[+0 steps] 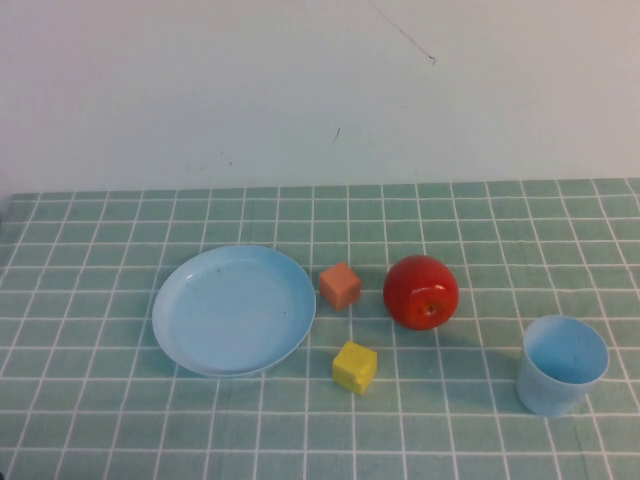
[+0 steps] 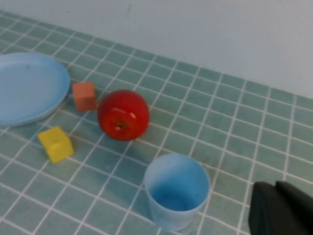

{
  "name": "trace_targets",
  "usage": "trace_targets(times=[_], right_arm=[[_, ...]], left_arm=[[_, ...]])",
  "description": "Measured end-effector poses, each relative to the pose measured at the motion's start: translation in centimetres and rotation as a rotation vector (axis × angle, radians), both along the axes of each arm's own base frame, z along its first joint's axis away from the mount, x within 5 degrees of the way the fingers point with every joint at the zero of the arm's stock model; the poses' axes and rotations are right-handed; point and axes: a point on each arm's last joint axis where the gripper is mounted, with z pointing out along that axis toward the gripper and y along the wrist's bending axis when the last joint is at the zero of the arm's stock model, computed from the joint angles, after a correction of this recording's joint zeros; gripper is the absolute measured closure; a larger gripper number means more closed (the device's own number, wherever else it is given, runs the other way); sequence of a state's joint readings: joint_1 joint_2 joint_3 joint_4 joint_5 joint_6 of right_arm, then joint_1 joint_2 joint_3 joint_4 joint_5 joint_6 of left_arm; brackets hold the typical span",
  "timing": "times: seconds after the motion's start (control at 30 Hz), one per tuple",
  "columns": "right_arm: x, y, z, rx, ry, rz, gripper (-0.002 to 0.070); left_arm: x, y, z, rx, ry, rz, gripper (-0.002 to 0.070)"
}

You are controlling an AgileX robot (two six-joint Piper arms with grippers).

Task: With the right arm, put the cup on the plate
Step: Pick up the cup from the table

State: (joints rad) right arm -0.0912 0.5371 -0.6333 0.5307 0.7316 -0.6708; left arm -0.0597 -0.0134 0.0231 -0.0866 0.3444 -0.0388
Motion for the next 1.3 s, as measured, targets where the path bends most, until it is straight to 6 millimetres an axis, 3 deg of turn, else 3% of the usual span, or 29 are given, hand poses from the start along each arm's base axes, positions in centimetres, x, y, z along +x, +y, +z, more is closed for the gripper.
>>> trace_targets(times=[0.23,0.43,0.7,1.1,1.23,1.3], right_arm=[[4.8,0.2,-0.1,0.002,0.196,0.112,0.0678],[10.9,-0.2,-0.1,0.038,0.433,0.138,0.0678],[17.5,-0.9,-2.5,0.004,0.674,0.078,0.0678],[20.6,2.8,-6.8,-0.155,0.805,0.134,0.0664],[21.2,3.9,-7.8,-0.170,0.814,0.154,0.0566],[21.5,4.1,-8.4,-0.166,0.827,0.147,0.0481]], left_arm=[[0.0,0.0,0.0,0.000,0.000,0.000,0.0678],[0.0,0.0,0.0,0.000,0.000,0.000,0.0678],[0.0,0.0,0.0,0.000,0.000,0.000,0.0678],[0.0,0.0,0.0,0.002,0.000,-0.001,0.0678],[0.0,0.0,0.0,0.002,0.000,-0.001,0.0678],[0.0,0.0,0.0,0.002,0.000,-0.001,0.0678]])
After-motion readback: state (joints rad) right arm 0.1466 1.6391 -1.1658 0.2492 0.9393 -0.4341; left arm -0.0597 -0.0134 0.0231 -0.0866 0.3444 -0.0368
